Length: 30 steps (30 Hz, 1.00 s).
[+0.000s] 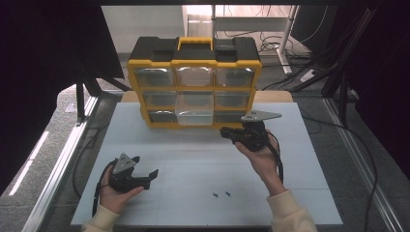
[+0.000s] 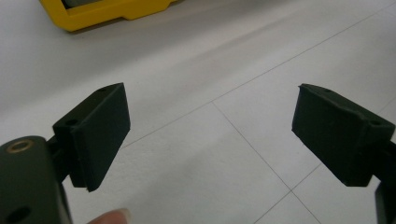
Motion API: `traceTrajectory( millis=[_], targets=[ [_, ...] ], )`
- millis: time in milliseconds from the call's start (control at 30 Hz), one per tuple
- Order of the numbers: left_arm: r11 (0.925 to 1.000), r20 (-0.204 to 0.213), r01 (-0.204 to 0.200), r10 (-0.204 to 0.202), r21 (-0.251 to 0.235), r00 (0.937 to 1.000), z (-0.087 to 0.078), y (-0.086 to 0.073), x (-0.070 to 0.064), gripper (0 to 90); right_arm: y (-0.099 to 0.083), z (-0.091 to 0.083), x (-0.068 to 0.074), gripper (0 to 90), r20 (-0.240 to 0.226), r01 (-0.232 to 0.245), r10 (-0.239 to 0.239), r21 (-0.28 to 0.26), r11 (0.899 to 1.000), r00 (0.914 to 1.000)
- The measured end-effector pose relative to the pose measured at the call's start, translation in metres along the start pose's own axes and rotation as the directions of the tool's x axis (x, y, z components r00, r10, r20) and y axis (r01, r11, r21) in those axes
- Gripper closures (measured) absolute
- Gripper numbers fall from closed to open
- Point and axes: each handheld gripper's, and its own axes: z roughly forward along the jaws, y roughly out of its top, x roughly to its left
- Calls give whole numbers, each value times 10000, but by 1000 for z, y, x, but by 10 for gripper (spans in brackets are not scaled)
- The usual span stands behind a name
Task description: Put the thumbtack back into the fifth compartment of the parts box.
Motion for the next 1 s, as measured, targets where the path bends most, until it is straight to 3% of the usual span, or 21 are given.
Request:
traceTrajectory(
  millis=[367, 800, 1000],
  targets=[
    [10000, 15, -43, 43, -14, 10000, -1, 0, 0, 118, 22, 8, -7, 835, 181, 56, -51, -266, 9996, 9998],
    [10000, -11, -28, 28, -40, 10000, -1, 0, 0, 120, 46, 30, -15, 835, 295, 19, 1, -670, 9978, 9996],
    [10000, -7, -17, 17, -22, 10000, -1, 0, 0, 121, 55, 38, -18, 835, 399, 61, -38, -580, 9983, 9992]
  ],
)
